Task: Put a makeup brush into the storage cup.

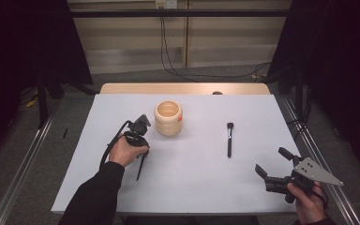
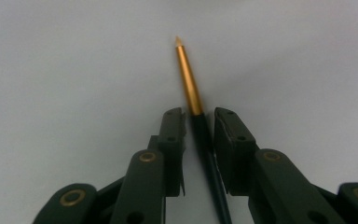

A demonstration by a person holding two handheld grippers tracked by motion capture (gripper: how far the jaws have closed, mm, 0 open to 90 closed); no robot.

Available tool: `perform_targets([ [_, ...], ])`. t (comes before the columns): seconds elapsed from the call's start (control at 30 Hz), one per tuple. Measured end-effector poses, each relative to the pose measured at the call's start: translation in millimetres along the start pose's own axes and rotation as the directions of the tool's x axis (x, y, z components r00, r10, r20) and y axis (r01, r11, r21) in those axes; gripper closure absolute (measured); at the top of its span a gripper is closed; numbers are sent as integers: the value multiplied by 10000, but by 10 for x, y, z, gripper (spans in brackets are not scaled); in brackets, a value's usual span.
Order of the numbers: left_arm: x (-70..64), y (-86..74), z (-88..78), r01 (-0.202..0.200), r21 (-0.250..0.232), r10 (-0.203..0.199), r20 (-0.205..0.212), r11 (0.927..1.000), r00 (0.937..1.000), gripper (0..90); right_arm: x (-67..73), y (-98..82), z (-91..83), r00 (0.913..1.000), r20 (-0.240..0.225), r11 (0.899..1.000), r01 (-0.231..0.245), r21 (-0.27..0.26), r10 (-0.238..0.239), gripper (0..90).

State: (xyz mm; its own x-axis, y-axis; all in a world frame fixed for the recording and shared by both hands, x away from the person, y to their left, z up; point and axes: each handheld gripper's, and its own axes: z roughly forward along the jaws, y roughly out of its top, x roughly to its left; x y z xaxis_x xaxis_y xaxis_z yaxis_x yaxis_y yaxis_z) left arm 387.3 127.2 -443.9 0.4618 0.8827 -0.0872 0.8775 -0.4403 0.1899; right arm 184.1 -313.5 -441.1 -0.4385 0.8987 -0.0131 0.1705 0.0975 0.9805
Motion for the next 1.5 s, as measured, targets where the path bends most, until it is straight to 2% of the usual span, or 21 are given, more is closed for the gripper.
perform_targets([
  [0.07,7,3,7,-142,29,142,-41,9999,9999,767,2,0,1,10000,54,10000,12,6,-12,0],
  [0.23,5,9,15,-109,195,112,-119,9997,9999,811,6,1,3,10000,-65,10000,69,-17,-69,0],
  [0.33,-10,17,21,-245,229,251,-292,9994,9993,826,6,0,2,10000,-25,10000,52,-1,-52,0],
  [0.4,-22,18,25,-123,195,130,-341,9997,9993,835,6,-1,3,10000,-44,10000,71,2,-71,0],
  [0.6,15,19,19,-143,198,144,-86,9997,9999,841,6,-1,4,10000,-39,10000,65,6,-65,0],
  [0.73,0,1,9,-252,92,254,-225,9996,9994,842,0,-2,-1,9999,-16,9999,102,-12,-102,0],
  [0.8,31,-1,4,-182,104,182,11,9998,9998,842,7,0,0,10000,-68,10000,61,53,-61,0],
  [0.87,44,-12,5,54,-25,-54,151,10000,9999,842,6,2,1,9999,-7,9998,168,-60,-168,0],
  [1.03,60,-22,-5,-63,-25,63,176,10000,9998,842,3,0,-3,9999,-25,9999,114,-18,-114,0],
  [1.27,103,-37,-14,168,-38,-166,436,9999,9989,842,5,0,-12,9999,58,10000,88,-11,-88,0],
  [1.4,119,-49,-26,346,-26,-344,413,9994,9986,842,4,-1,-5,9999,-48,9999,148,-2,-148,0],
  [1.5,141,-66,-35,323,-106,-319,344,9994,9989,842,24,2,-4,9994,-270,9997,220,104,-217,0],
])
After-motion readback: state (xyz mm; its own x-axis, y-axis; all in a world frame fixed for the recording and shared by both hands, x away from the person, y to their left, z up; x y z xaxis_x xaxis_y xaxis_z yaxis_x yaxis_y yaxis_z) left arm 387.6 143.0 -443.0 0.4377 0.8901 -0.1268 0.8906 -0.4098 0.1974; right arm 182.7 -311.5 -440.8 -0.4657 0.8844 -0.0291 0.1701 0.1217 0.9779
